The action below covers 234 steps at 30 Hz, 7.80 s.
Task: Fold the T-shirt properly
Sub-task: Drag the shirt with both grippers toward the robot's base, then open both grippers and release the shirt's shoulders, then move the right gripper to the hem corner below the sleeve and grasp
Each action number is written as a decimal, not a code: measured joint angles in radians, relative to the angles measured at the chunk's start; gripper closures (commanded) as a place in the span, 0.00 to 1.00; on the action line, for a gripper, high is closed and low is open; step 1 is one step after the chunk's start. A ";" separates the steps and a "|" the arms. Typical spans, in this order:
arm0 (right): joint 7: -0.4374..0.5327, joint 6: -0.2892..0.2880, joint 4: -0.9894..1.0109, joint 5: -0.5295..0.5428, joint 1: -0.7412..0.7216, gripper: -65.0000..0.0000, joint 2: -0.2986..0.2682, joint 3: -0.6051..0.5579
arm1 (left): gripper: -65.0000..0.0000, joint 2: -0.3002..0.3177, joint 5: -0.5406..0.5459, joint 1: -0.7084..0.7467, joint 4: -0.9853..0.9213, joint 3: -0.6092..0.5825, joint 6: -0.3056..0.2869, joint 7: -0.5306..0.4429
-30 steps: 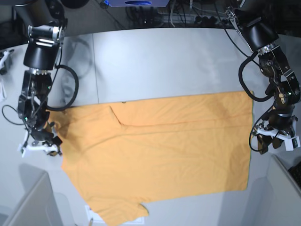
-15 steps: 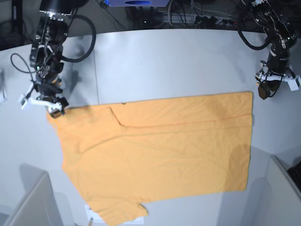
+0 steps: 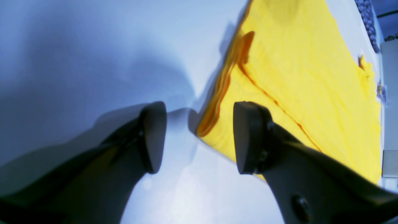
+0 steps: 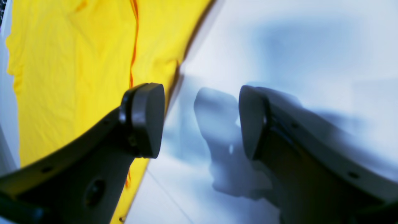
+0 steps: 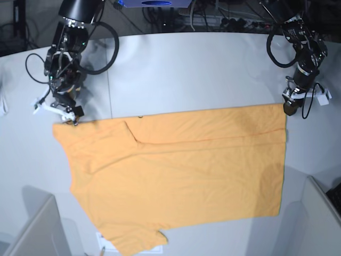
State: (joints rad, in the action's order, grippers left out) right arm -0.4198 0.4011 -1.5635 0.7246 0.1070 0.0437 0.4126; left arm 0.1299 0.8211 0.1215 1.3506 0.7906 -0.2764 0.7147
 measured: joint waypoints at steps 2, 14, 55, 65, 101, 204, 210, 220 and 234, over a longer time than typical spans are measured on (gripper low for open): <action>0.002 -0.019 0.060 0.000 -0.041 0.44 0.003 0.044 | 0.49 -0.002 0.001 -0.014 -0.013 0.000 0.000 -0.002; 0.056 -0.097 0.341 -0.001 -0.253 0.45 -0.046 0.117 | 0.50 0.003 0.020 -0.052 -0.072 -0.059 -0.011 -0.023; 0.014 -0.105 0.238 0.006 -0.121 1.00 -0.060 0.111 | 1.00 0.090 -0.005 0.029 0.037 -0.137 0.008 0.074; -0.118 -0.076 0.045 -0.005 0.004 1.00 -0.055 0.111 | 1.00 0.119 -0.003 0.111 0.094 -0.137 0.008 0.108; -0.212 -0.077 -0.280 0.000 0.405 1.00 0.013 0.111 | 1.00 0.161 0.000 0.464 0.307 -0.067 -0.072 0.101; 0.458 -0.588 1.442 -0.007 -0.910 0.24 -0.237 -0.966 | 1.00 0.090 -0.004 0.412 0.531 0.146 -0.072 0.110; 0.395 -0.592 1.279 -0.010 -0.869 0.24 -0.283 -0.843 | 1.00 0.082 -0.004 0.412 0.531 0.108 -0.069 0.109; 0.147 -0.408 0.599 -0.011 -0.542 0.24 -0.435 -0.525 | 1.00 0.061 -0.005 0.393 0.529 0.040 -0.068 0.106; 0.420 -0.499 1.441 -0.012 -0.951 0.23 -0.255 -0.893 | 1.00 0.061 -0.023 0.426 0.527 0.090 -0.064 0.128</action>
State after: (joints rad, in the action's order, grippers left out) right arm 0.0006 -0.0975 -0.1223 0.7128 -0.8444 -0.2115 -0.4805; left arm 0.1913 0.7986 0.5480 1.8778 0.8806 -0.3401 0.8425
